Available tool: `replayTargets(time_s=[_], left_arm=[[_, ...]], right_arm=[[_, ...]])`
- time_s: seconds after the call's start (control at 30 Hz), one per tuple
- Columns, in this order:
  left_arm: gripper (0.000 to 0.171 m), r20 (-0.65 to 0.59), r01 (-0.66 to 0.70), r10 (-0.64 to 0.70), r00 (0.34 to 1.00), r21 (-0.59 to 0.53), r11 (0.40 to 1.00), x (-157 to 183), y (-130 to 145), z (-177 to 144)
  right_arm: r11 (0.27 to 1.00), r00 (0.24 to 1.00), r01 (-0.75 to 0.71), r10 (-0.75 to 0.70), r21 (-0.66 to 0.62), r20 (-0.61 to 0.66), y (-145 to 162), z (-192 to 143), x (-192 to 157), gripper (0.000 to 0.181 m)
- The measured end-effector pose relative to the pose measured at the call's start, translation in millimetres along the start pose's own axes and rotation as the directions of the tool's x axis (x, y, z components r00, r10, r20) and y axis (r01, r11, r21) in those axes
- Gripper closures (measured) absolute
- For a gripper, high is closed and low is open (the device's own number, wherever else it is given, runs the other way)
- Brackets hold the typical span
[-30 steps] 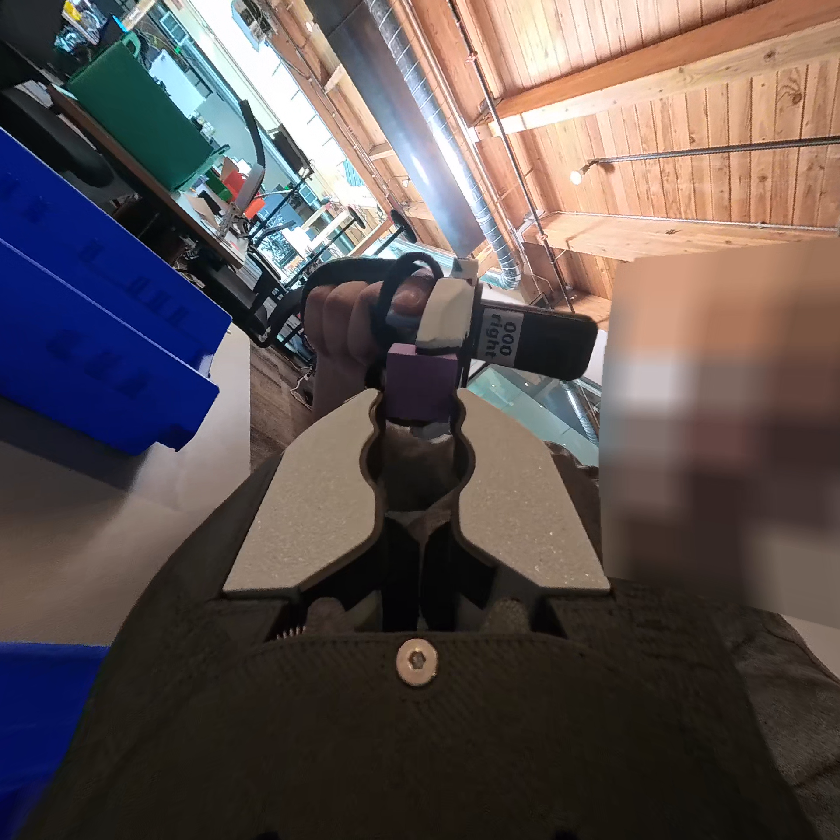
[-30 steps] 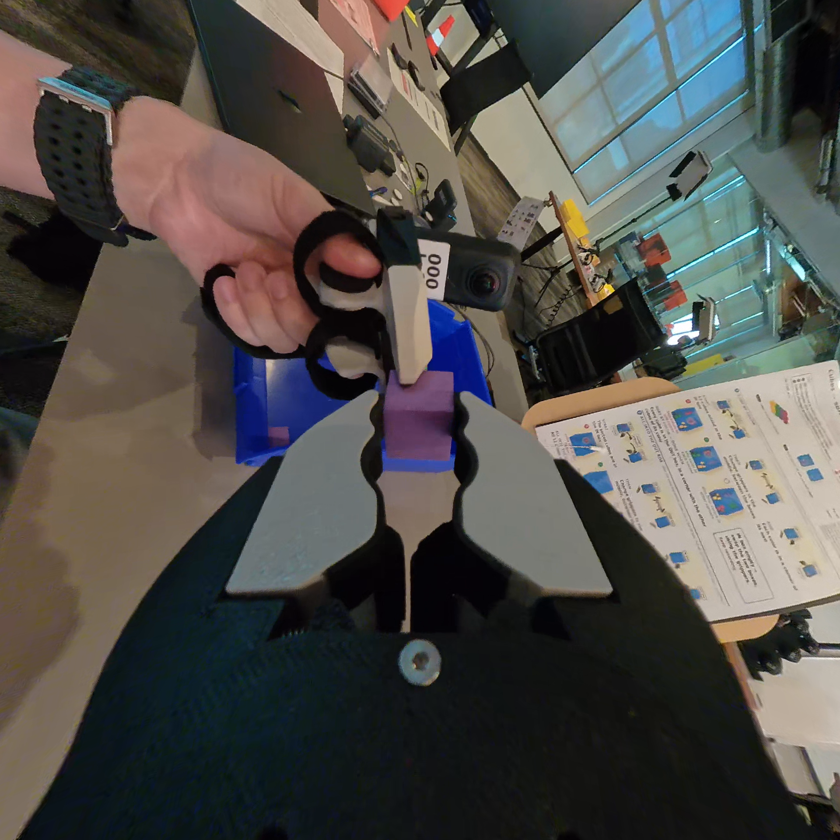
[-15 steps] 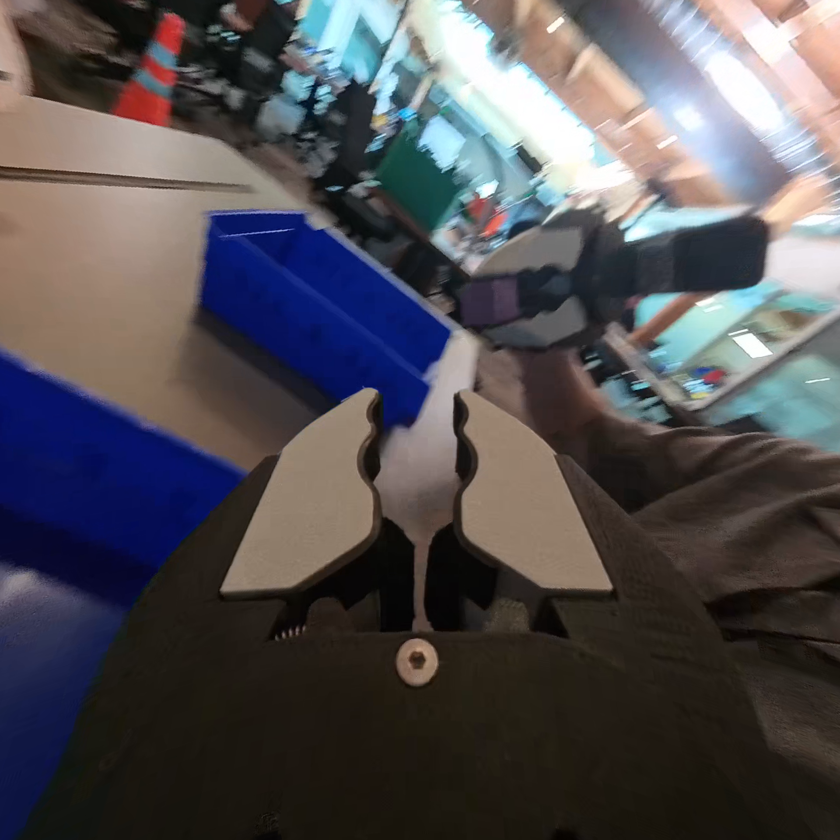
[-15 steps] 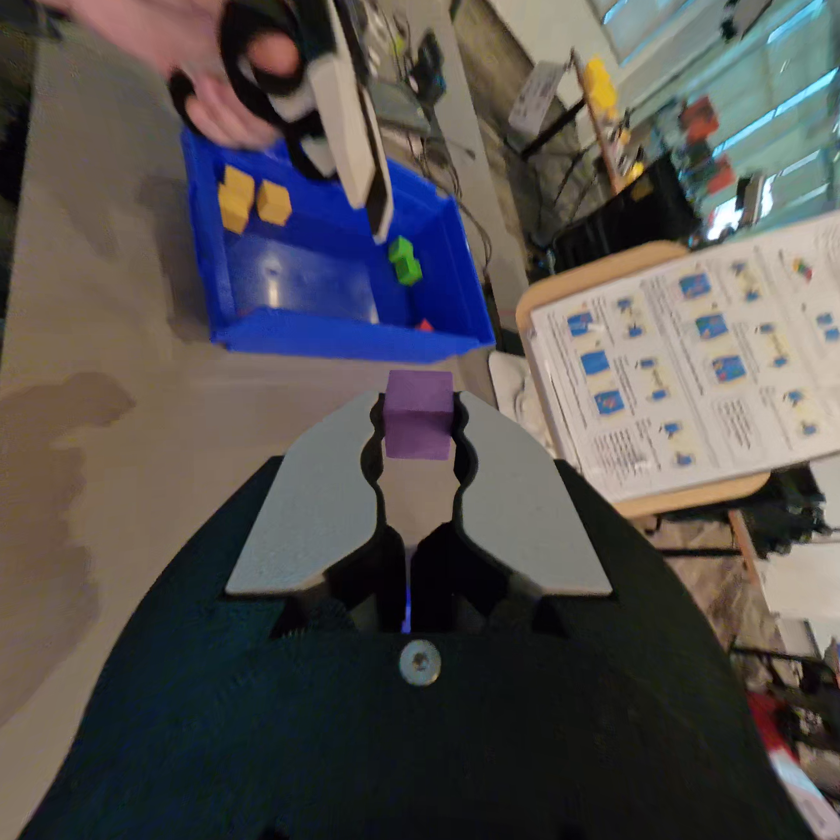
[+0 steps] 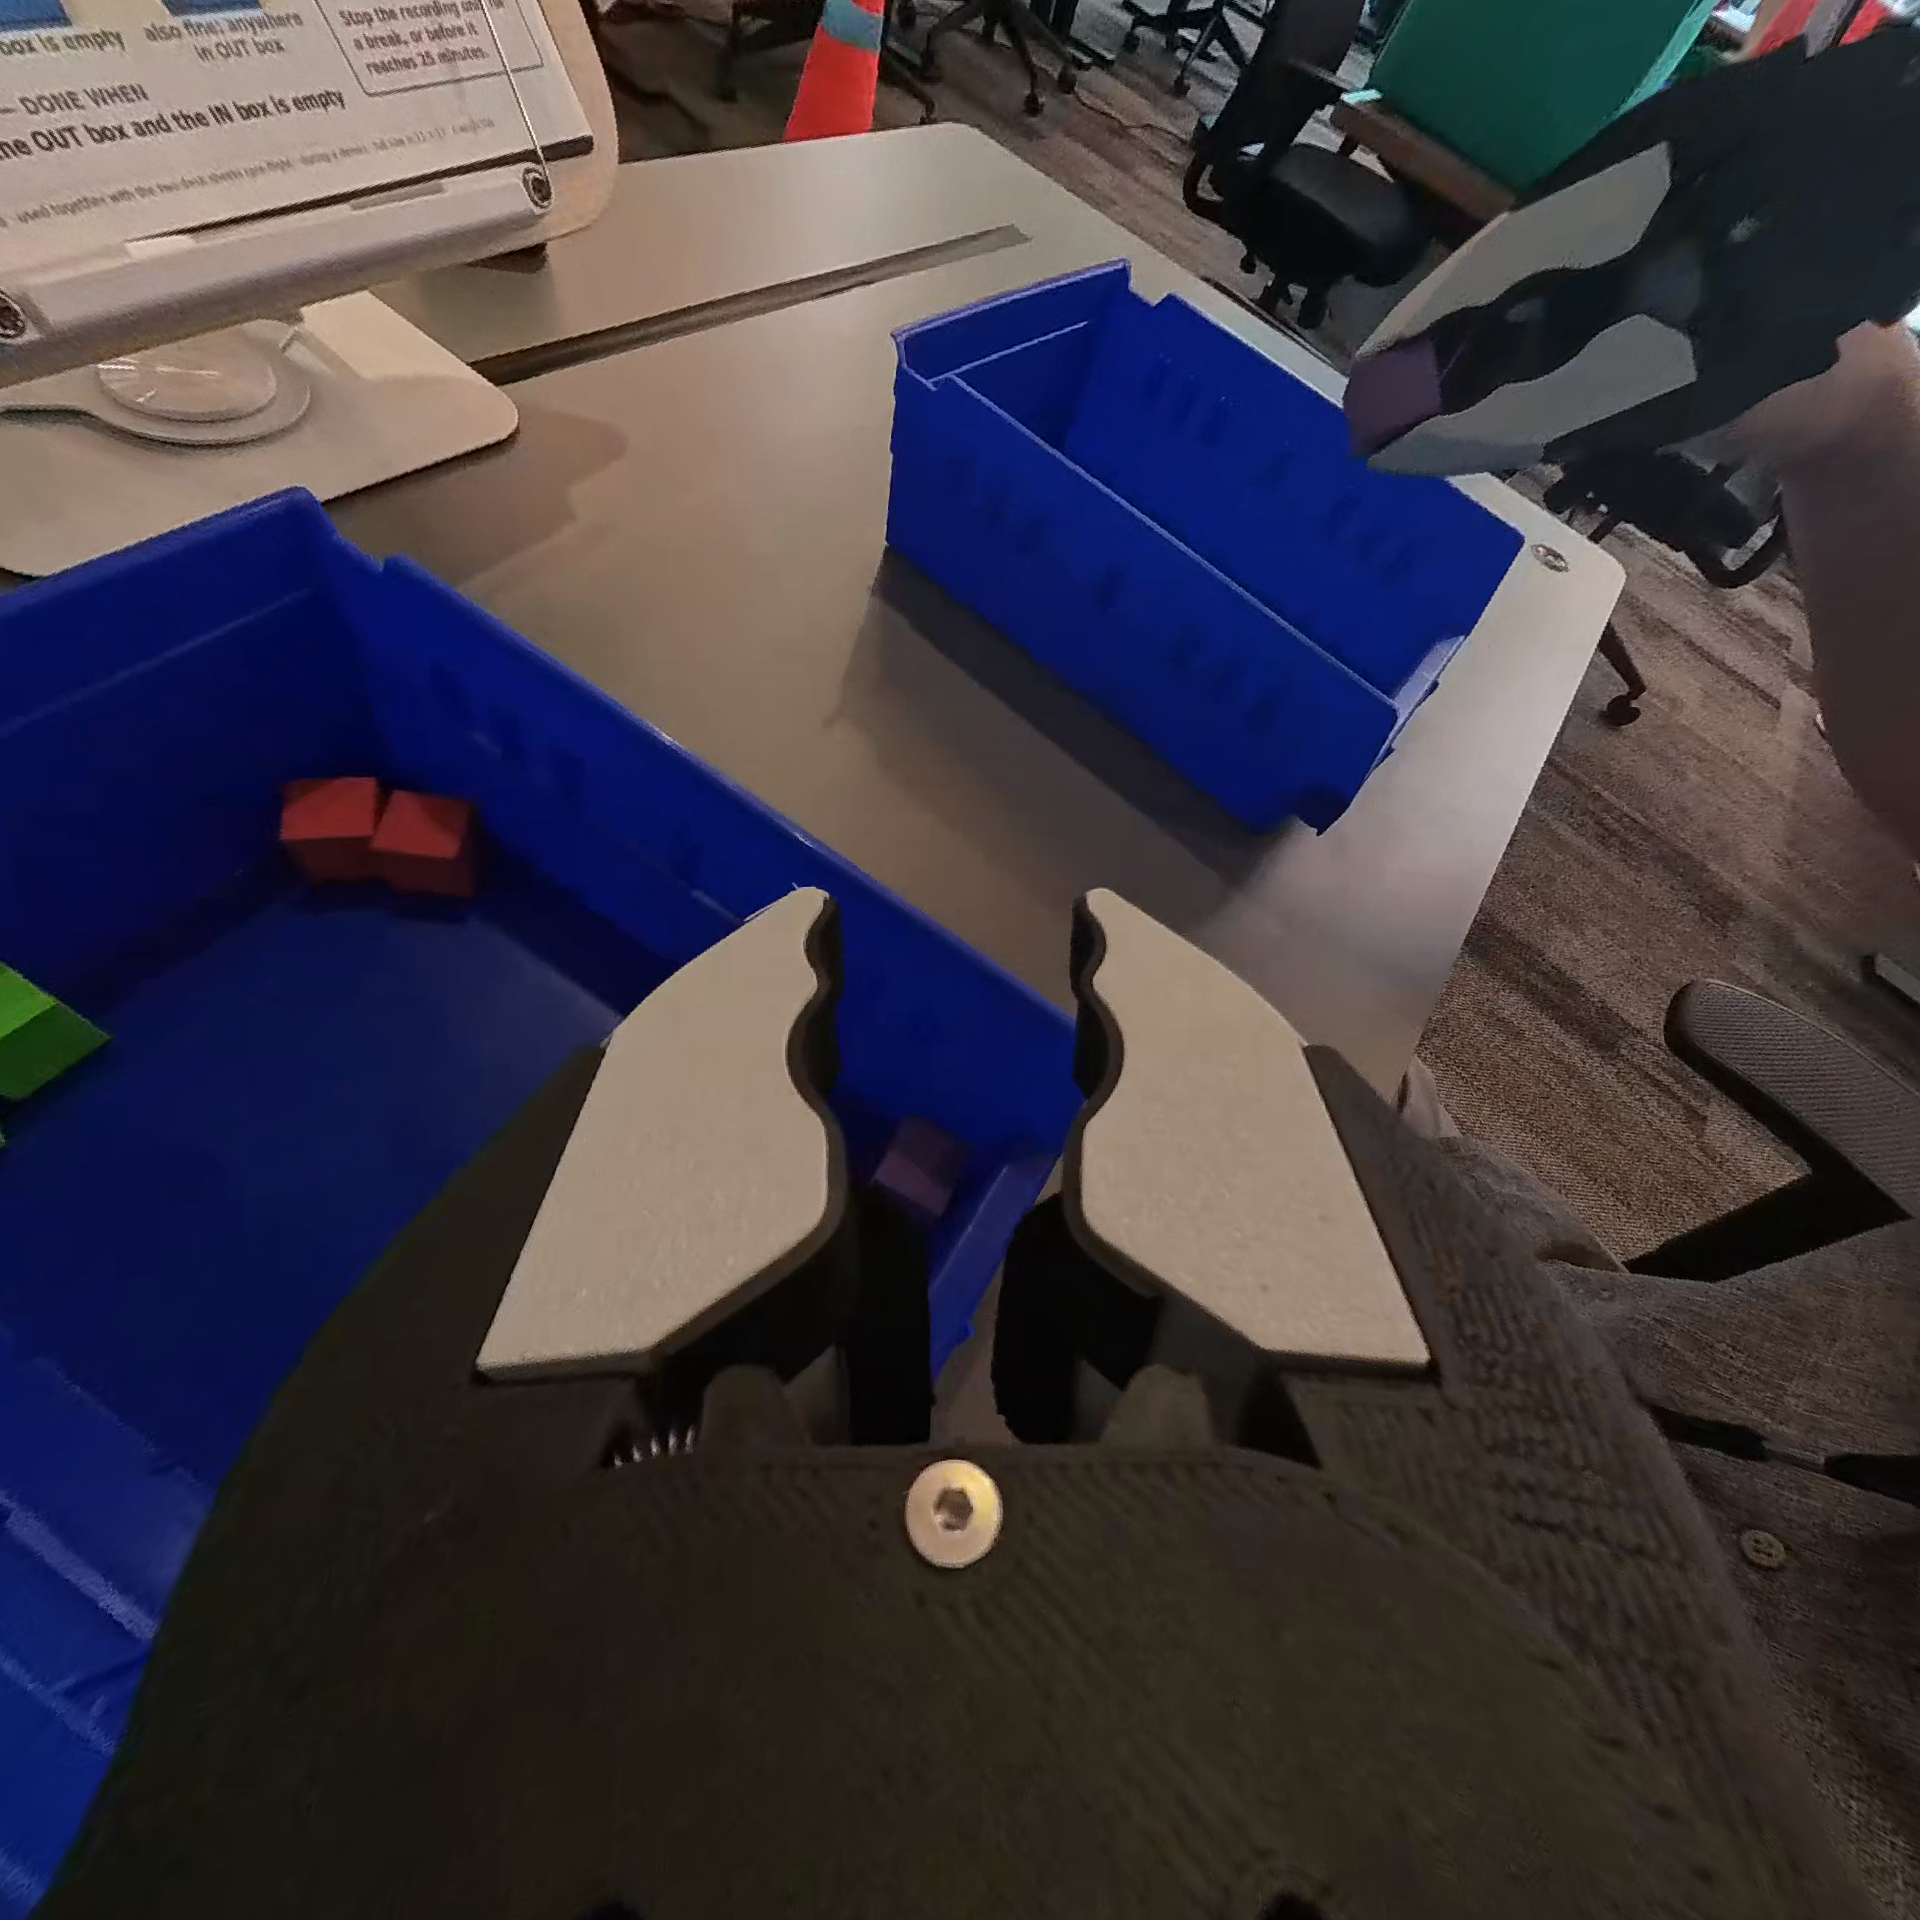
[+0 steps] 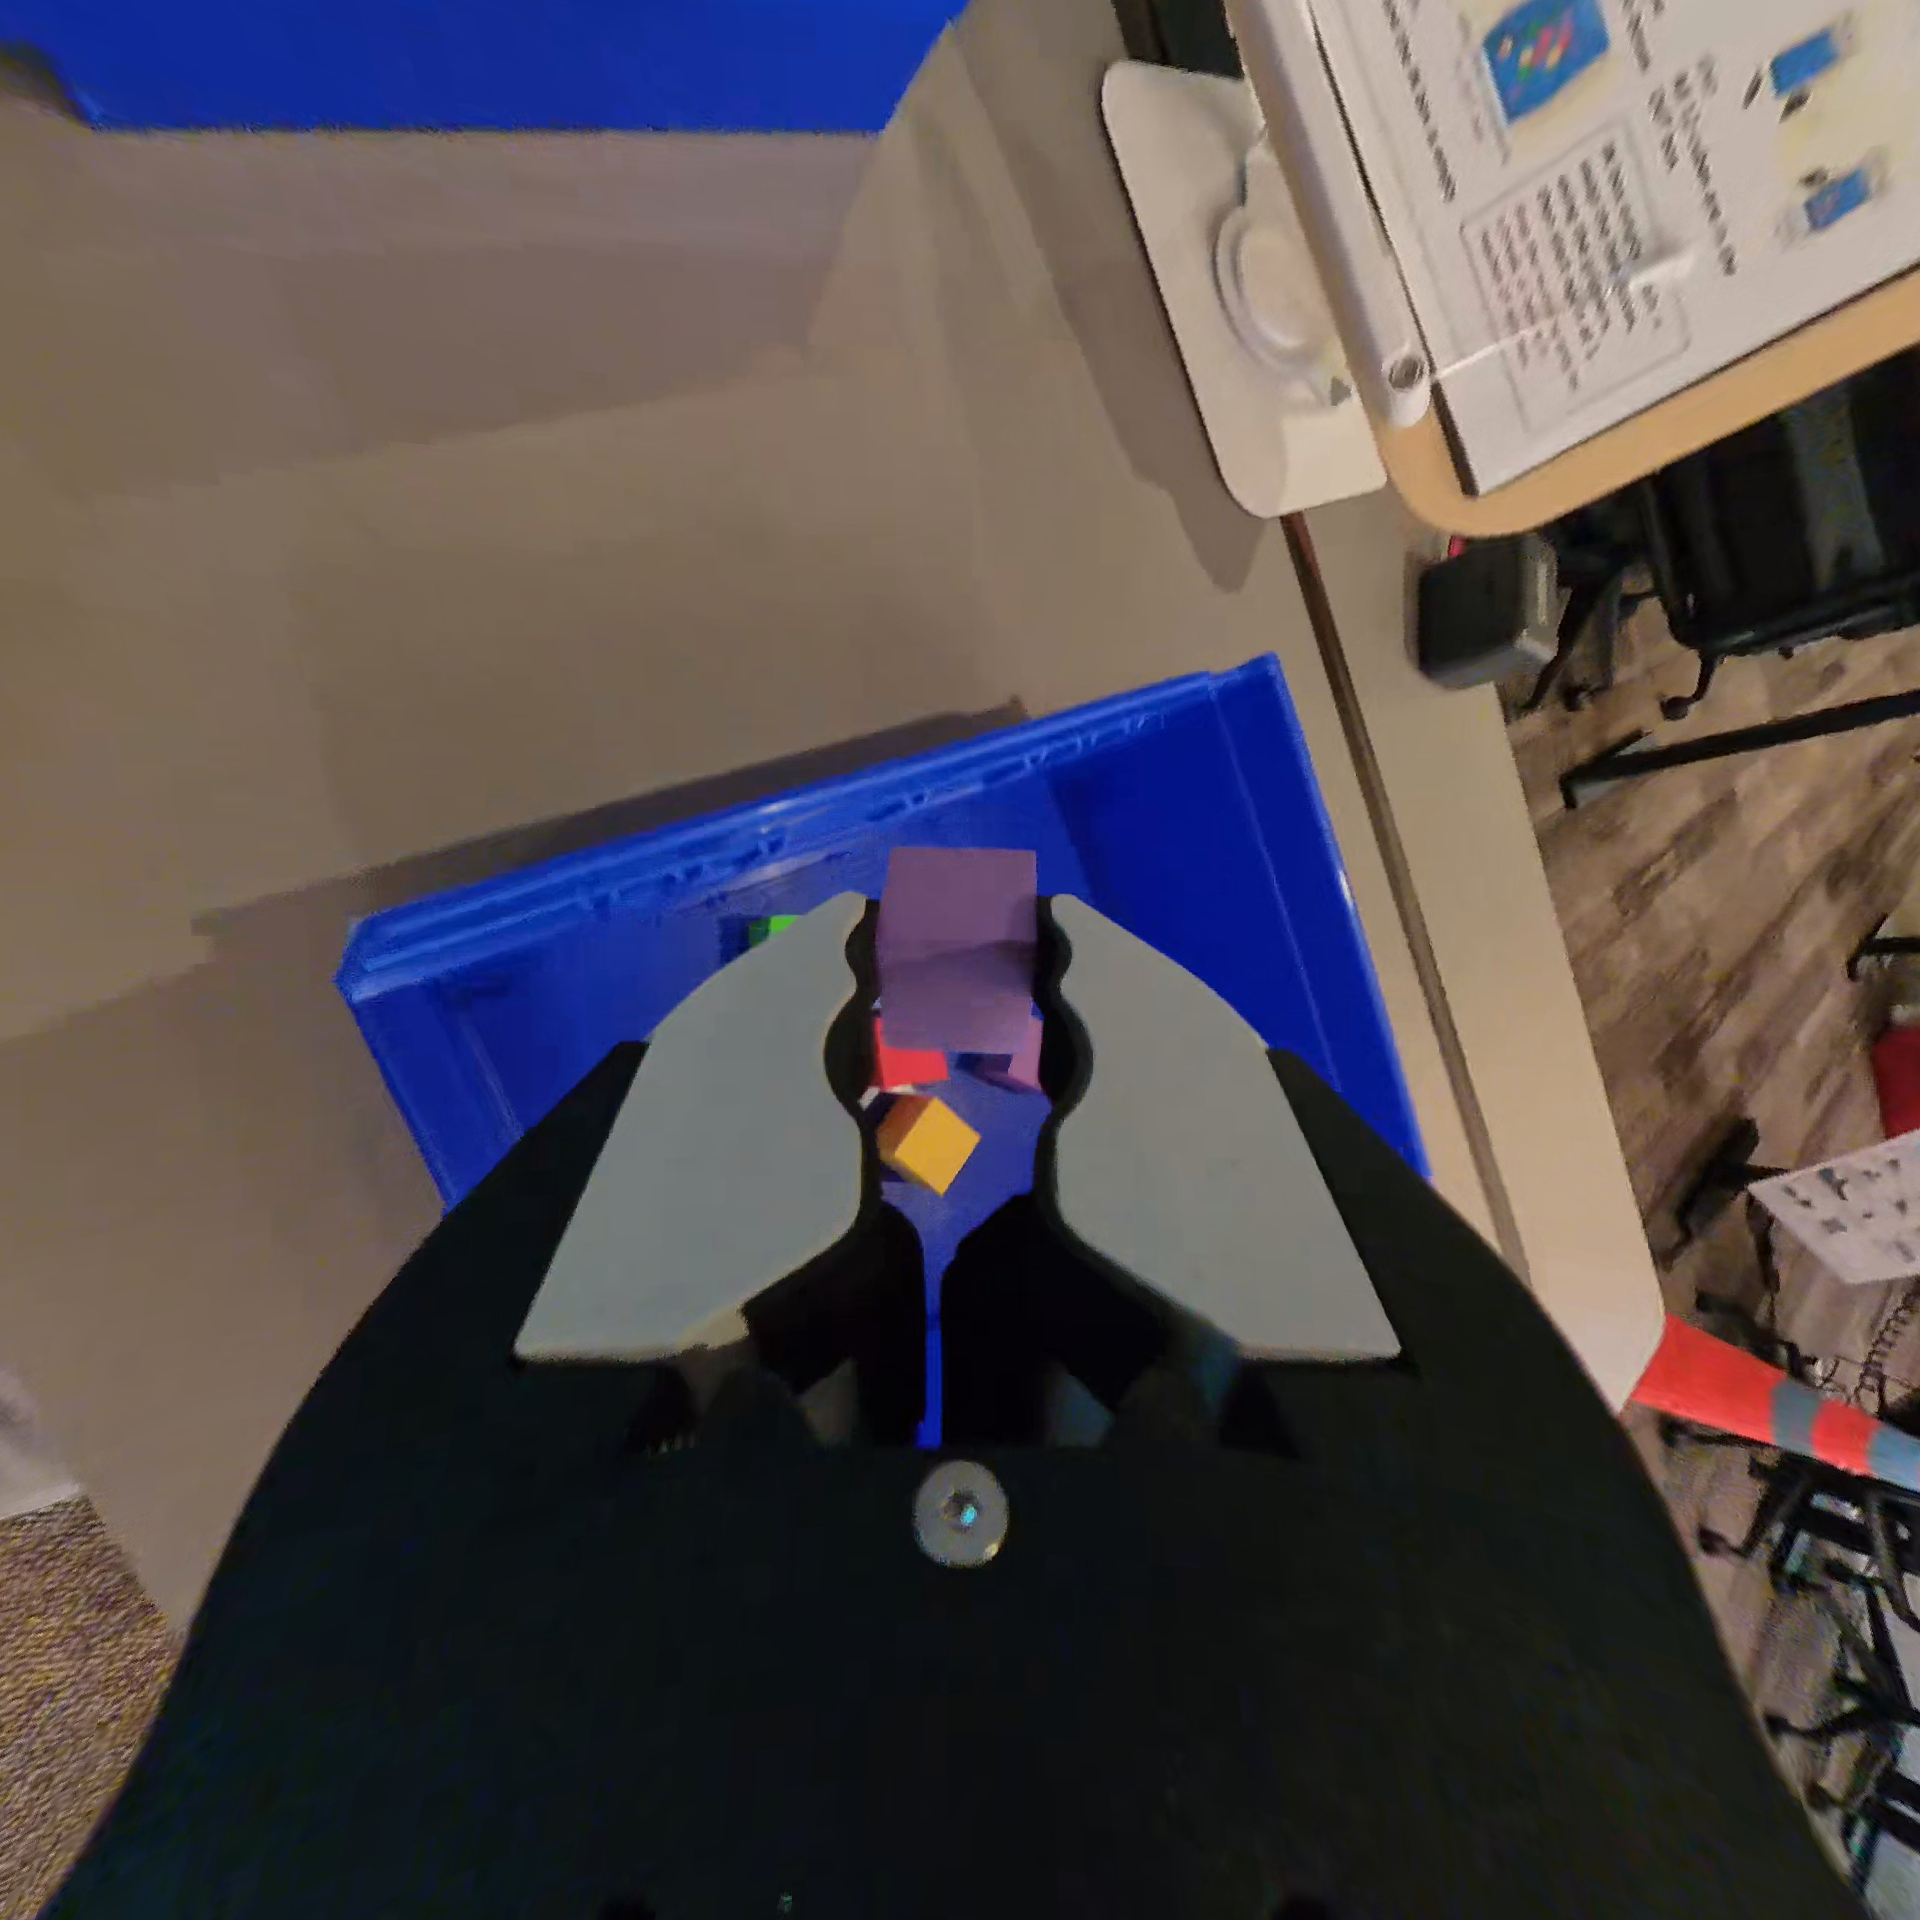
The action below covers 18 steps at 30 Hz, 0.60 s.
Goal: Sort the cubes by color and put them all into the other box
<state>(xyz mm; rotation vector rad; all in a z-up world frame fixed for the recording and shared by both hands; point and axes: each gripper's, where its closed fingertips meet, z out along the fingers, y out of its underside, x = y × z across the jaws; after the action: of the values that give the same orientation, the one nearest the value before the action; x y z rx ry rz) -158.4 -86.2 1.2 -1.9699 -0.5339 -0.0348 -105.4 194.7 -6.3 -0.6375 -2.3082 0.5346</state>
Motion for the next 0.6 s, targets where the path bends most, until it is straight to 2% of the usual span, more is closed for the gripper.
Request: replayTargets(time_s=[0.27, 0.6], left_arm=[[0.128, 0.049, -0.034, 0.034, 0.998, 0.011, 0.999, -4.5, -3.0, -7.8], [0.129, 0.091, -0.057, 0.054, 0.994, 0.032, 0.998, -8.5, -8.7, -23.3]], right_arm=[[0.994, 0.996, -0.071, 0.074, -0.081, 0.04, 27.0, 16.0, 5.8, 0.153], [0.96, 0.953, -0.211, 0.244, -0.184, 0.18, 50.3, 74.6, 13.8, 0.153]])
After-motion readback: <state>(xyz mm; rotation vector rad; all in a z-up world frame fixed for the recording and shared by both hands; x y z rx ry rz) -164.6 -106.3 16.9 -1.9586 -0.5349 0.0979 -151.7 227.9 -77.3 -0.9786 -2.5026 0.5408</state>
